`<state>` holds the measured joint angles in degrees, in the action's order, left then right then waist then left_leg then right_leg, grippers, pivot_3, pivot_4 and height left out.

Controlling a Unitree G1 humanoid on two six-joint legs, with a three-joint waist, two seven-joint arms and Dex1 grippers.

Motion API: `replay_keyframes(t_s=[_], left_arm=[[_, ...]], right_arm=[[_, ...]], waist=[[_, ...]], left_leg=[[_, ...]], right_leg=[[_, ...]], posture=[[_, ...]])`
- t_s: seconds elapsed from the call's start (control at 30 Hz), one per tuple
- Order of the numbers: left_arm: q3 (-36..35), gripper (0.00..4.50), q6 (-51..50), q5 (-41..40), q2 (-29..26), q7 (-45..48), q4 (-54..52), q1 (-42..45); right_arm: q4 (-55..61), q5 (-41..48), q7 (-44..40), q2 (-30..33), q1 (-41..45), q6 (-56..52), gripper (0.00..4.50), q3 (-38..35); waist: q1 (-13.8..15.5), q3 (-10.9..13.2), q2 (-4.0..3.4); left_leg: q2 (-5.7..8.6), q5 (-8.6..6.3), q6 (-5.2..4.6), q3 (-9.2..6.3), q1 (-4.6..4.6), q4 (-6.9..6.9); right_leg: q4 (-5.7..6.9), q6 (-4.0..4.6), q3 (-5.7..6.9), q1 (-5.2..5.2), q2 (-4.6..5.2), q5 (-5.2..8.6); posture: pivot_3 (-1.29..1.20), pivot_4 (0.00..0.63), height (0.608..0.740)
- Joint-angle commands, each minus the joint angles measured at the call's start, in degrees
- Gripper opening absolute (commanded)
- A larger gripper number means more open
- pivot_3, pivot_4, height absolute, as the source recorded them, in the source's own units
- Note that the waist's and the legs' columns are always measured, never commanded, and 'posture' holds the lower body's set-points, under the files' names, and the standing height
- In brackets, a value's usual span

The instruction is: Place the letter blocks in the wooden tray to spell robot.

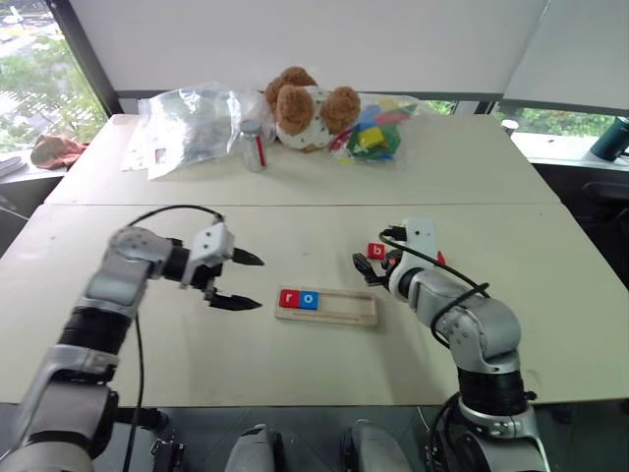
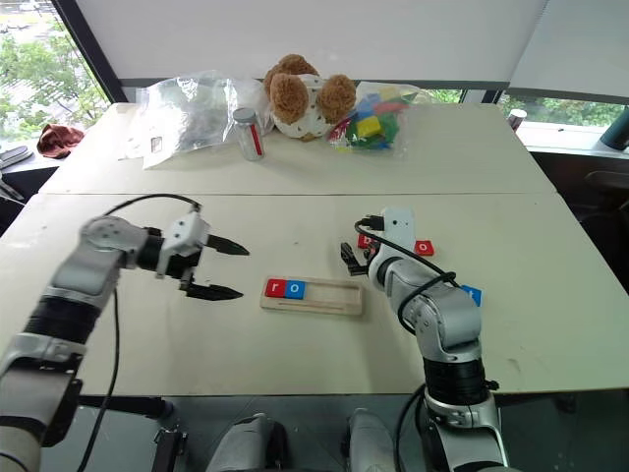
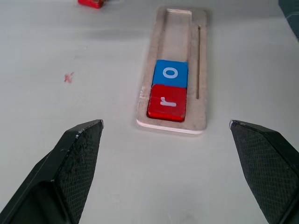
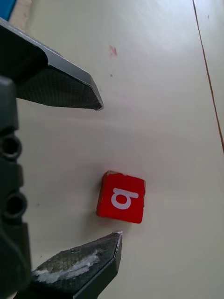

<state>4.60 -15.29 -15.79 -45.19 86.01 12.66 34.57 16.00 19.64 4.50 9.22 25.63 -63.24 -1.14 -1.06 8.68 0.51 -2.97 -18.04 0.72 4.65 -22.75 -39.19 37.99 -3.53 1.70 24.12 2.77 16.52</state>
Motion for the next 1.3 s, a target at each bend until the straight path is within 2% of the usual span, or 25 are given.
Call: replay_keyframes(t_s=[0.03, 0.2, 0.4, 0.5, 0.67, 0.83, 1.03, 1.17, 1.3], left_arm=[[-5.5, 4.46, -9.8, -6.5, -2.5, -3.1, -9.9, -3.3], [-9.6, 4.46, -17.0, -11.1, -3.0, -9.5, -20.1, -8.8], [-12.0, 4.46, -19.7, -13.2, -3.3, -15.4, -26.2, -12.9], [-13.2, 4.5, -20.3, -14.1, -3.6, -17.0, -27.9, -14.8], [-12.8, 4.5, -19.4, -14.3, -3.2, -18.7, -28.2, -15.9], [-9.8, 4.5, -19.2, -14.6, -2.4, -18.3, -27.9, -13.6], [-5.3, 4.5, -18.4, -14.1, -2.7, -15.3, -29.5, -12.5], [-1.0, 4.5, -16.6, -12.5, -1.4, -14.0, -28.6, -10.5], [1.5, 4.5, -15.5, -11.7, 0.6, -13.7, -26.2, -7.8]], right_arm=[[-0.9, -3.2, 1.5, -0.5, 1.0, 1.4, 4.5, 0.0], [-6.6, -5.1, 0.5, -2.1, 2.8, 4.1, 4.5, 0.6], [-16.6, -7.3, -0.4, -5.6, 6.9, 9.8, 4.5, 1.2], [-19.2, -9.6, -0.4, -5.4, 7.3, 11.5, 3.61, 2.6], [-20.2, -11.6, -2.6, -4.7, 6.9, 13.8, 1.21, 3.9], [-15.5, -12.9, -4.7, -1.7, 6.7, 13.0, 1.16, 3.6], [10.4, -10.5, -5.3, 1.8, -0.6, -4.2, 1.16, -0.9], [24.2, -10.0, -4.1, -1.2, -6.2, -17.0, 1.16, -4.3], [28.3, -11.7, -1.8, -6.4, -10.7, -23.0, 1.16, -7.0]], waist=[[0.0, 0.0, 0.0], [0.0, 0.0, 0.0], [-0.8, 0.0, 0.02], [-1.4, 0.0, 0.03], [-1.6, 0.0, 0.06], [-1.5, 0.0, 0.05], [-0.9, 0.0, 0.03], [-0.5, 0.0, 0.04], [0.0, 0.0, 0.05]], left_leg=[[-0.01, 0.0, 0.01, 0.0, 0.0, 0.0], [0.0, 0.03, 0.05, 0.01, -0.02, 0.0], [0.0, 0.09, 0.14, 0.06, 0.11, 0.01], [-0.03, 0.13, 0.23, 0.05, 0.13, 0.05], [-0.04, 0.18, 0.31, 0.07, 0.18, 0.05], [-0.06, 0.19, 0.32, 0.07, 0.2, 0.07], [-0.08, 0.23, 0.39, 0.01, -0.05, 0.1], [-0.04, 0.24, 0.42, -0.03, -0.15, 0.1], [0.01, 0.2, 0.32, -0.02, -0.12, 0.05]], right_leg=[[0.01, 0.0, -0.01, 0.03, 0.01, 0.0], [0.0, -0.01, -0.07, 0.07, 0.03, 0.01], [0.14, -0.01, -0.18, 0.09, -0.05, 0.0], [0.15, 0.0, -0.2, 0.09, -0.06, 0.01], [0.18, 0.0, -0.23, 0.08, -0.05, 0.0], [0.2, 0.0, -0.23, 0.08, -0.07, 0.0], [0.14, 0.0, -0.23, 0.24, -0.03, 0.01], [0.1, 0.0, -0.22, 0.31, -0.06, 0.01], [0.14, 0.0, -0.23, 0.31, -0.12, 0.0]], posture=[[0.0, 0.15, 0.74], [0.0, 0.15, 0.74], [0.0, 0.15, 0.74], [0.0, 0.15, 0.74], [0.0, 0.15, 0.74], [0.0, 0.15, 0.74], [0.0, 0.15, 0.74], [0.0, 0.15, 0.74], [0.0, 0.15, 0.74]])
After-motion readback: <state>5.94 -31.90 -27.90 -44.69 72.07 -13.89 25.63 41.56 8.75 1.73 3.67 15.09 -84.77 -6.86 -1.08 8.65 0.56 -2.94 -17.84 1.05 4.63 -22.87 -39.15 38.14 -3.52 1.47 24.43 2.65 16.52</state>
